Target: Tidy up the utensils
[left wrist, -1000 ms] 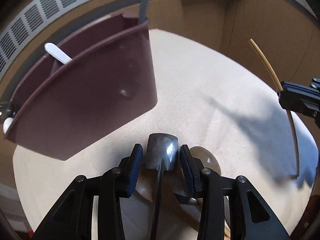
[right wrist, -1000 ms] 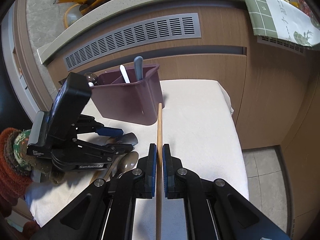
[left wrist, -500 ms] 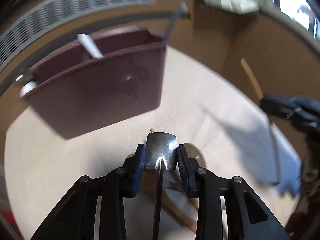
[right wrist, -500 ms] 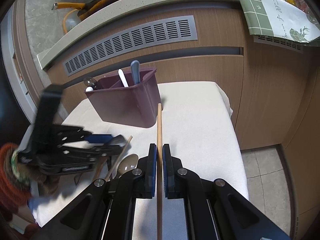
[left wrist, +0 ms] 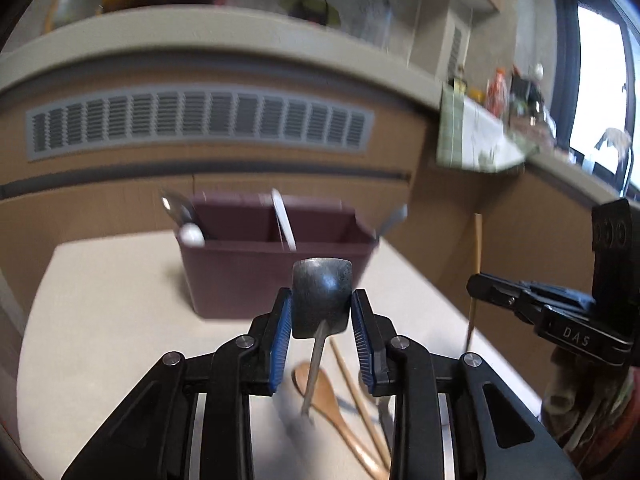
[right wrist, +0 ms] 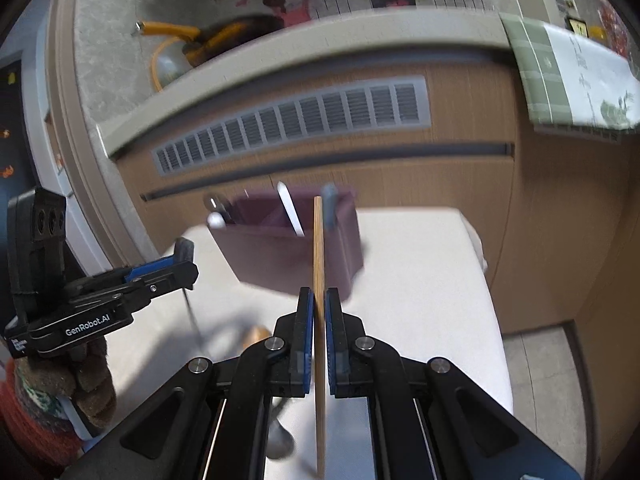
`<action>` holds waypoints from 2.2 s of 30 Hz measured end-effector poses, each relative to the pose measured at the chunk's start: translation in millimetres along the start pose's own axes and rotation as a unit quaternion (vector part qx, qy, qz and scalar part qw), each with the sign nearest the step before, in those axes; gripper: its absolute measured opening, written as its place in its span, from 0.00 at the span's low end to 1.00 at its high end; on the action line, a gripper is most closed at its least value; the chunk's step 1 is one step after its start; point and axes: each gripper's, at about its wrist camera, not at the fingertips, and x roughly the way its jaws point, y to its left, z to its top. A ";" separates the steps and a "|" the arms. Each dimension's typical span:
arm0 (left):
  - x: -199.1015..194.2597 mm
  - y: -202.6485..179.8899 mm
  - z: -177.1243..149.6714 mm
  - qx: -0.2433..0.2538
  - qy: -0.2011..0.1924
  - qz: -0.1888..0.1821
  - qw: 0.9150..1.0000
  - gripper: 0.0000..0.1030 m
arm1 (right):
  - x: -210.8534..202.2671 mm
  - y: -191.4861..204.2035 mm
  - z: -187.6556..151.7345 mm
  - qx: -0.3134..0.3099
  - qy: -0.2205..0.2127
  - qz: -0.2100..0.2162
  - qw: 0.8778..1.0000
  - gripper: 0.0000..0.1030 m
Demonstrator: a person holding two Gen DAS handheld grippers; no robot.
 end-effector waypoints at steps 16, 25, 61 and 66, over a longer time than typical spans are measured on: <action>-32.7 43.0 129.6 -0.001 -0.102 0.008 0.995 0.03 | -12.3 61.4 165.0 -0.101 -0.152 -0.012 0.983 0.05; 52.1 123.6 17.5 -0.073 0.099 0.006 0.992 0.13 | -18.0 48.1 117.1 -0.093 -0.110 -0.001 0.990 0.05; 140.5 36.7 -19.6 0.120 0.262 -0.031 0.957 0.40 | -16.6 -28.0 9.7 -0.003 0.003 -0.029 1.000 0.05; 158.2 22.3 -23.0 0.143 0.275 -0.025 0.951 0.47 | -13.8 -33.2 9.0 0.009 0.003 -0.024 1.000 0.05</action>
